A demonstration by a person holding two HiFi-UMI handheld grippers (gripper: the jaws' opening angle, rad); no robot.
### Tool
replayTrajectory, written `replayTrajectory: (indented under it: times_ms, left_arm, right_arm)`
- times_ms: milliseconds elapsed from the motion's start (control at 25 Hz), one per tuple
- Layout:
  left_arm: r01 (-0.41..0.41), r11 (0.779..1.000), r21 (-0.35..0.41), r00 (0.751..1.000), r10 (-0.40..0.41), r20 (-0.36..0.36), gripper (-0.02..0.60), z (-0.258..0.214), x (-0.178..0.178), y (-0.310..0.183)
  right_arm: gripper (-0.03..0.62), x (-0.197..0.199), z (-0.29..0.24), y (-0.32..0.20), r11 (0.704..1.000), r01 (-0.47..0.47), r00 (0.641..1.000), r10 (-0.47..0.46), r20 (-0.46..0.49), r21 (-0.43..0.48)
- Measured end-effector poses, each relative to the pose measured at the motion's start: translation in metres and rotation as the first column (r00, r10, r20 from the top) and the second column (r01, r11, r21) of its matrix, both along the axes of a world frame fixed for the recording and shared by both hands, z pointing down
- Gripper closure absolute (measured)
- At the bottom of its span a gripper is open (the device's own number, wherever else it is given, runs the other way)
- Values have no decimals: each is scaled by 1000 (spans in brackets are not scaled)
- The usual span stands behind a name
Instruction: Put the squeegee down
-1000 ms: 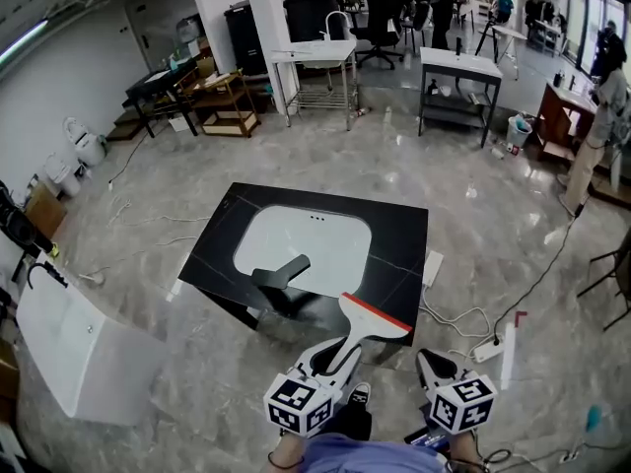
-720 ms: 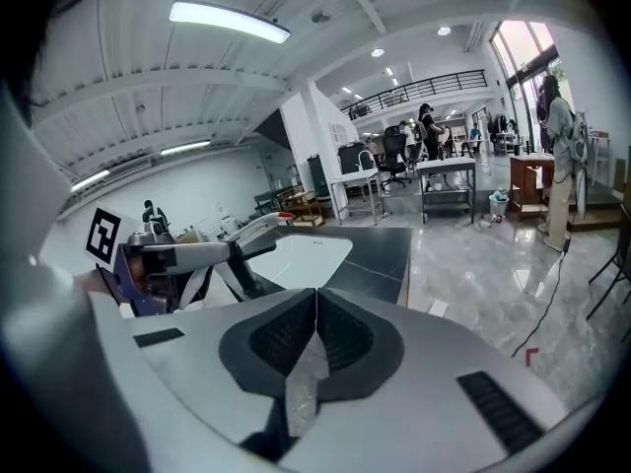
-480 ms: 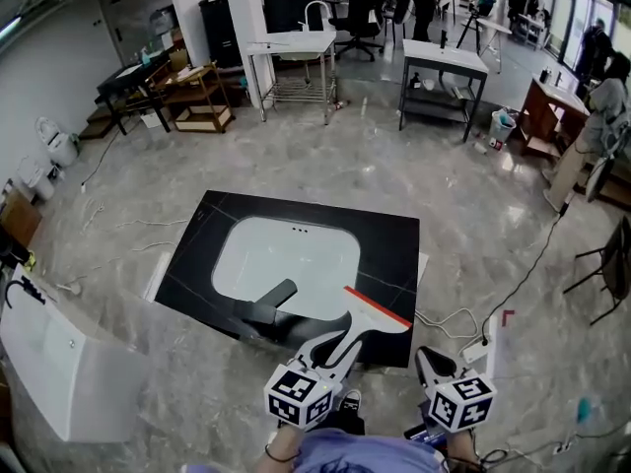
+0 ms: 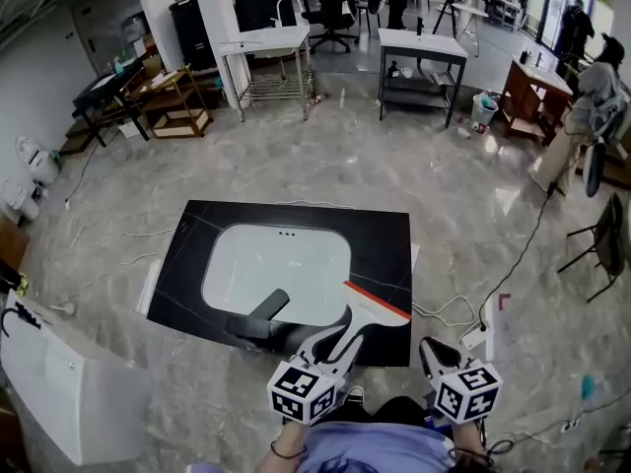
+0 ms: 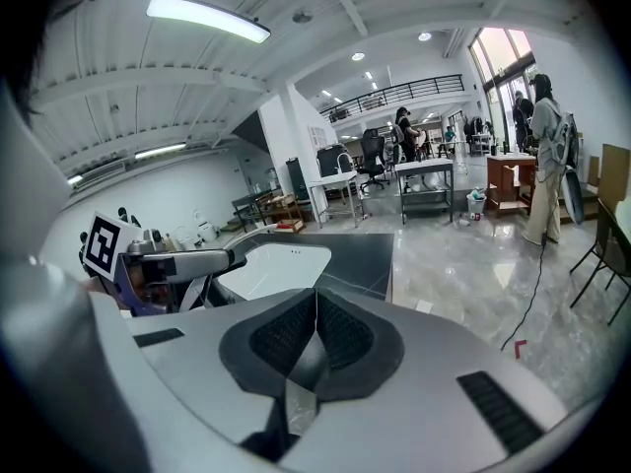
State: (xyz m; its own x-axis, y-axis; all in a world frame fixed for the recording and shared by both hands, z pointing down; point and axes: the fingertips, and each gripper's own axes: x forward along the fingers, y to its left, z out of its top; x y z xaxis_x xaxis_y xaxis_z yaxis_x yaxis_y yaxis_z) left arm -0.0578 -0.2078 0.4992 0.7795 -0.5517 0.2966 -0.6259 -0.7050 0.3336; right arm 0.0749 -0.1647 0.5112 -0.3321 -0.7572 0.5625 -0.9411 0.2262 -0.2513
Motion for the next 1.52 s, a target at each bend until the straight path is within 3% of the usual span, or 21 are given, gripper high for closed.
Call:
replayTrajectory:
  times_ms: [280,600,1120,1360,1520]
  left_arm:
    - [-1,1000,-12,1000,1,2,479,4,5,-5]
    - [77,997,-21,997,-77,14,479,8,14,-38]
    - [207,977,-49,977,-204,64,479,22,56,-123]
    - [239,971,-18,968,-236,89,479,32,65,-165]
    - [252,967,-37,965,-249,78,479,48,78,-196]
  right_arm:
    - [574,6,4,-8,1000,-2,1000,2,8,-15]
    - [574,26,7,-46,999,50,999,-50,20,-14]
    - [573,78,15,-144,986,164,985,-163,50,-29]
    - [574,81,24,-171,976,210,975,-204,90,-54]
    - [573,88,31,-185,971,231,969,-223,107,-69]
